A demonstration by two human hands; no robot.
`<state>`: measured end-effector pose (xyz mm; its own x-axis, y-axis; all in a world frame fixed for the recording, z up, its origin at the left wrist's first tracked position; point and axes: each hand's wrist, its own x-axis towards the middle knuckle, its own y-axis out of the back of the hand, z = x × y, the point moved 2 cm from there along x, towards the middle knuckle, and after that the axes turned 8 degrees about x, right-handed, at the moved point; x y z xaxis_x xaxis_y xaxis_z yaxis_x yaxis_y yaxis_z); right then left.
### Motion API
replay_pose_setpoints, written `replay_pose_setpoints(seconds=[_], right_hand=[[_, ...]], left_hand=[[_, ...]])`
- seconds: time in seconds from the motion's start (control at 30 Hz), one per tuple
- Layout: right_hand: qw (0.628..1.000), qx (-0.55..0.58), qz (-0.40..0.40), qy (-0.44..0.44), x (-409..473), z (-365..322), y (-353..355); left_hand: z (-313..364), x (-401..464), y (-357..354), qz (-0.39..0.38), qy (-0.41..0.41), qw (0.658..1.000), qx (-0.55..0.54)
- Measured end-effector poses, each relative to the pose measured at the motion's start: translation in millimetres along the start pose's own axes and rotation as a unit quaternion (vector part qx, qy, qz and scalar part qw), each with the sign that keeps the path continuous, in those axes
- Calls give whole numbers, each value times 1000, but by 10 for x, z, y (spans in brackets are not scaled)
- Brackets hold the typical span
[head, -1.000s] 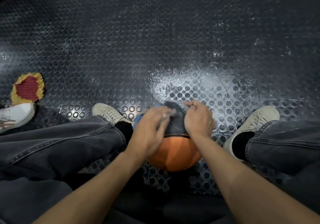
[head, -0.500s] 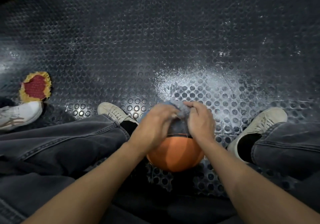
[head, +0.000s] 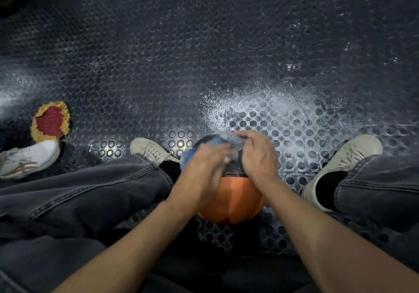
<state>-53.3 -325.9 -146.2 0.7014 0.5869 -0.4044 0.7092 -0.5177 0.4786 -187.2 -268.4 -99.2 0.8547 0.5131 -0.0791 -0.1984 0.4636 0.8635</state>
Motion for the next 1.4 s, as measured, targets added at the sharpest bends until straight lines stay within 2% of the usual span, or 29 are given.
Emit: replay_pose_setpoints(seconds=[0.03, 0.07, 0.1, 0.17, 0.2, 0.23, 0.33, 0.37, 0.4, 0.43, 0.5, 0.53, 0.6, 0.67, 0.7, 0.73, 0.8, 0.83, 0.87, 0.97, 1.0, 1.1, 1.13, 1.17, 1.27, 1.3, 1.33, 1.4], right_hand=[[1000, -2, -1, -4, 13, 13, 12], [1000, -6, -11, -2, 17, 4, 4], [1000, -13, -24, 2, 4, -22, -19], [999, -26, -29, 13, -19, -79, -54], [999, -29, -24, 8, -15, -87, -57], [999, -30, -18, -5, -9, -78, -50], [1000, -11, 2, -18, 37, -14, -19], [1000, -6, 1, -10, 29, -11, -34], [1000, -5, -2, -3, 14, -15, -49], [1000, -9, -8, -2, -2, -30, -66], [1000, -22, -11, -1, -6, -44, -78], [1000, -23, -9, -5, 2, -46, -61], [1000, -12, 0, -17, 21, -30, -23], [1000, -4, 3, -15, 17, -11, -29], [1000, -6, 0, -9, 2, -10, -44], [1000, -7, -4, -2, -9, -16, -61], [1000, -9, -11, 4, -1, -44, -83], [1000, -11, -11, -1, 4, -54, -73], [1000, -11, -7, -6, 8, -58, -57], [1000, 0, 3, -3, 1, -25, -23], [1000, 1, -1, 3, -17, -24, -35], [1000, -13, -14, 5, -14, -54, -68], [1000, -14, -12, 2, -1, -47, -64], [1000, -8, -7, 1, 18, -26, -54], [1000, 18, 4, 4, 31, 62, -21], [1000, 18, 3, 6, 28, 73, -34], [1000, 16, 1, 8, 19, 57, -53], [1000, 2, 2, 1, 30, -4, -70]], left_hand=[[0, -118, 3, -22, -64, 998, 1], [-77, -137, 49, -35, -89, 995, 5], [-185, -67, 92, -27, -60, 998, 3], [-323, 107, 170, 28, 86, 995, -33], [-265, 147, 186, 44, 131, 990, -35], [-138, 134, 163, 45, 120, 992, -15], [124, -168, -23, -17, -97, 994, 37], [52, -207, 6, -32, -129, 990, 42], [-83, -149, 46, -24, -106, 993, 37], [-204, -61, 108, 1, -31, 999, 17], [-295, 54, 188, 61, 122, 990, -29], [-226, 46, 165, 61, 131, 989, -31], [-48, -78, 45, 13, 22, 1000, -8], [-45, -225, 13, -33, -106, 994, 17], [-141, -182, 53, -34, -114, 993, 20], [-241, -96, 98, -17, -74, 997, 7], [-309, 36, 218, 42, 59, 997, -29], [-240, 45, 223, 49, 77, 995, -28], [-131, 11, 162, 36, 49, 998, -18], [82, -231, 7, -33, -117, 992, 39], [7, -210, 43, -33, -124, 991, 45], [-187, -32, 172, 45, 28, 998, 15], [-152, -30, 168, 49, 57, 997, 14], [-67, -61, 142, 36, 40, 998, 15], [22, -220, 6, -41, -110, 993, 20], [-58, -164, 41, -40, -123, 991, 30], [-155, -80, 74, -16, -104, 994, 34], [-211, -7, 111, 29, -11, 999, 23]])
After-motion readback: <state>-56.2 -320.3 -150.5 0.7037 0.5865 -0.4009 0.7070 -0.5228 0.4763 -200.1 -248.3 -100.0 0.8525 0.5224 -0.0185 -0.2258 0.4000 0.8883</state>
